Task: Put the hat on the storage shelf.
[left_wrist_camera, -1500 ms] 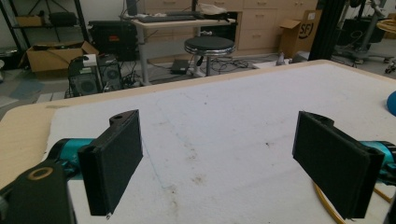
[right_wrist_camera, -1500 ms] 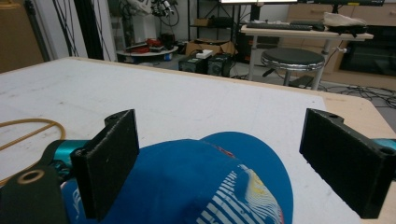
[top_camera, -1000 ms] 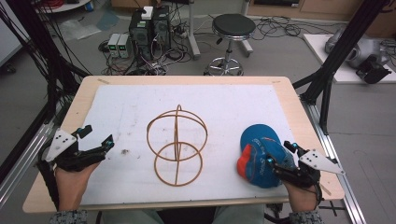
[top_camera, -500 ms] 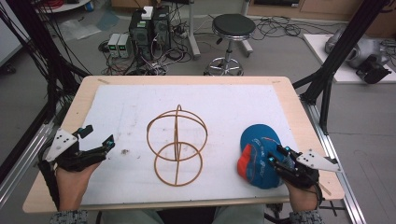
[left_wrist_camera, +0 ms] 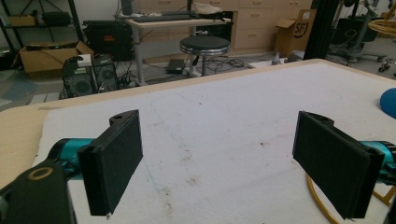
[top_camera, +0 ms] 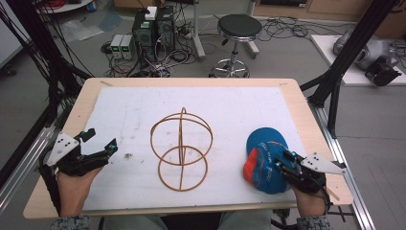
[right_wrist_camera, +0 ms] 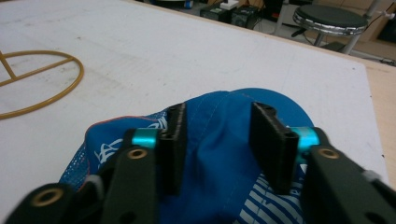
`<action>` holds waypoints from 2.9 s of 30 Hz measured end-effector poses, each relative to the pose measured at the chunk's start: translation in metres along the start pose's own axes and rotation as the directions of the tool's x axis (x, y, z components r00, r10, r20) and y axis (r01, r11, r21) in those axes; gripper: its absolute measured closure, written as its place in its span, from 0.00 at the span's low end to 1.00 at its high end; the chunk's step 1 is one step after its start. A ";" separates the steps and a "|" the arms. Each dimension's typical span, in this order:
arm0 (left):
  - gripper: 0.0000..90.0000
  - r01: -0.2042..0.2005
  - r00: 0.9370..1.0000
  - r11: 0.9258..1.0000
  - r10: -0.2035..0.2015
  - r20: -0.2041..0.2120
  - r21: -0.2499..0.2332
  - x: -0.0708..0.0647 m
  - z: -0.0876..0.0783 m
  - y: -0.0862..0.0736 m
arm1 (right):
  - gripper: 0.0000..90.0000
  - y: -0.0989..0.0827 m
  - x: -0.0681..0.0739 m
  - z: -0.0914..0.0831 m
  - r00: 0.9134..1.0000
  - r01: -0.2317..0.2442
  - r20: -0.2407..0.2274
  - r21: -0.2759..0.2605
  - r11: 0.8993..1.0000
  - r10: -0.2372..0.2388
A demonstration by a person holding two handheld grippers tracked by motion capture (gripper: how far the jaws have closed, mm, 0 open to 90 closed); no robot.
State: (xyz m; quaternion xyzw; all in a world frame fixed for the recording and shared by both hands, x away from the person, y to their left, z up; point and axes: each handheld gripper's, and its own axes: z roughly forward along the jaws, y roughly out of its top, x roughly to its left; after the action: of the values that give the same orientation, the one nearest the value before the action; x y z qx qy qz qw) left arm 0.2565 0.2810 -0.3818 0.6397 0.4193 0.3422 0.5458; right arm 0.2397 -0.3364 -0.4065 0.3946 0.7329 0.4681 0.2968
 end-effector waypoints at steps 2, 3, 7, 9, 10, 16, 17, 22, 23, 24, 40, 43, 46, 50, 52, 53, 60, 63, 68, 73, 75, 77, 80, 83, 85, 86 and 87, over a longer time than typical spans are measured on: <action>0.18 0.000 1.000 1.000 0.000 0.000 0.000 0.000 0.000 0.000 | 0.75 0.000 0.001 0.000 1.000 0.000 0.002 0.007 1.000 0.000; 0.18 0.000 1.000 1.000 0.000 0.000 0.000 0.000 0.000 0.000 | 0.77 0.000 0.000 0.000 1.000 0.004 0.001 0.014 1.000 -0.004; 0.18 0.001 1.000 1.000 -0.001 0.002 -0.003 0.000 0.000 0.000 | 0.92 0.001 0.001 0.000 1.000 -0.005 -0.002 0.029 1.000 0.005; 0.18 0.005 1.000 1.000 -0.005 0.002 -0.007 0.000 0.000 0.000 | 0.97 0.002 0.001 -0.001 1.000 -0.014 -0.008 0.031 0.999 0.014; 0.18 0.003 1.000 1.000 -0.003 0.001 -0.006 0.000 -0.001 0.001 | 0.98 0.002 0.001 -0.001 1.000 -0.025 -0.009 0.028 0.999 0.025; 0.18 0.004 1.000 1.000 -0.004 0.002 -0.008 0.000 -0.001 0.001 | 1.00 0.005 -0.002 -0.004 0.995 -0.092 -0.024 0.019 0.996 0.092; 0.18 0.005 1.000 1.000 -0.005 0.002 -0.008 0.000 -0.001 0.001 | 1.00 0.006 -0.003 -0.004 0.995 -0.095 -0.024 0.010 0.995 0.096; 0.18 0.001 1.000 1.000 -0.001 0.001 -0.010 0.001 -0.002 0.003 | 1.00 0.010 -0.008 -0.005 0.988 -0.148 -0.046 -0.024 0.989 0.147; 0.18 0.003 1.000 1.000 -0.003 -0.001 -0.013 0.001 -0.002 0.003 | 1.00 0.011 -0.009 -0.004 0.987 -0.154 -0.050 -0.032 0.988 0.152; 0.18 0.001 1.000 1.000 -0.001 -0.001 -0.015 0.001 -0.003 0.003 | 1.00 0.012 -0.009 -0.004 0.985 -0.167 -0.053 -0.036 0.985 0.165; 0.18 0.003 1.000 1.000 -0.003 -0.010 -0.030 0.003 -0.008 0.007 | 1.00 0.046 -0.021 0.005 0.973 -0.219 -0.095 -0.115 0.969 0.208; 0.18 0.003 1.000 0.999 -0.004 -0.010 -0.032 0.004 -0.008 0.007 | 1.00 0.057 -0.022 0.006 0.972 -0.224 -0.108 -0.138 0.965 0.210; 0.18 0.001 1.000 0.999 -0.002 -0.013 -0.034 0.005 -0.009 0.008 | 1.00 0.069 -0.023 0.006 0.974 -0.214 -0.109 -0.156 0.964 0.198; 0.18 0.002 1.000 0.999 -0.002 -0.016 -0.038 0.006 -0.011 0.009 | 1.00 0.085 -0.024 0.006 0.978 -0.196 -0.111 -0.183 0.963 0.178; 0.18 0.003 1.000 0.999 -0.004 -0.017 -0.042 0.006 -0.012 0.010 | 1.00 0.093 -0.024 0.006 0.980 -0.184 -0.107 -0.202 0.962 0.165; 0.18 0.007 1.000 0.999 -0.007 -0.018 -0.044 0.007 -0.013 0.010 | 1.00 0.097 -0.024 0.006 0.980 -0.185 -0.109 -0.207 0.961 0.165; 0.18 0.007 1.000 0.999 -0.008 -0.027 -0.049 0.009 -0.015 0.011 | 1.00 0.130 -0.025 0.005 0.985 -0.158 -0.107 -0.267 0.951 0.134; 0.18 0.011 0.999 0.999 -0.013 -0.031 -0.051 0.010 -0.016 0.011 | 1.00 0.145 -0.023 0.005 0.987 -0.144 -0.116 -0.294 0.945 0.115; 0.18 0.007 0.999 0.999 -0.009 -0.036 -0.054 0.012 -0.018 0.012 | 1.00 0.166 -0.016 0.009 0.987 -0.123 -0.140 -0.320 0.939 0.081; 0.18 0.011 0.999 0.998 -0.014 -0.044 -0.055 0.013 -0.020 0.013 | 1.00 0.184 -0.007 0.012 0.983 -0.120 -0.173 -0.343 0.932 0.063; 0.18 0.010 0.999 0.999 -0.012 -0.044 -0.053 0.013 -0.020 0.013 | 1.00 0.192 -0.003 0.013 0.980 -0.125 -0.190 -0.353 0.927 0.060; 0.18 0.011 0.999 0.998 -0.014 -0.046 -0.056 0.014 -0.020 0.013 | 1.00 0.198 0.001 0.015 0.977 -0.126 -0.205 -0.367 0.922 0.052; 0.18 0.009 0.999 0.998 -0.012 -0.047 -0.057 0.014 -0.021 0.014 | 1.00 0.207 0.006 0.018 0.970 -0.145 -0.235 -0.379 0.914 0.057; 0.18 0.011 0.999 0.998 -0.013 -0.050 -0.058 0.015 -0.022 0.014 | 1.00 0.218 0.015 0.021 0.964 -0.144 -0.263 -0.388 0.910 0.041; 0.18 0.013 0.999 0.998 -0.016 -0.051 -0.062 0.015 -0.023 0.015 | 1.00 0.224 0.021 0.024 0.959 -0.144 -0.280 -0.391 0.909 0.032; 0.18 0.014 0.999 0.998 -0.017 -0.051 -0.063 0.015 -0.023 0.015 | 1.00 0.227 0.023 0.026 0.956 -0.145 -0.291 -0.394 0.908 0.026; 0.18 0.015 0.999 0.998 -0.018 -0.051 -0.064 0.015 -0.023 0.015 | 1.00 0.230 0.026 0.027 0.953 -0.149 -0.303 -0.394 0.907 0.025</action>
State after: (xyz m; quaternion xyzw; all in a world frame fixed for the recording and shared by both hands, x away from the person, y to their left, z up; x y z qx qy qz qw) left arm 0.2445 0.3037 -0.3635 0.6095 0.4275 0.3674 0.5575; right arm 0.3173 -0.2444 -0.2069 0.2823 0.6344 0.6781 0.2407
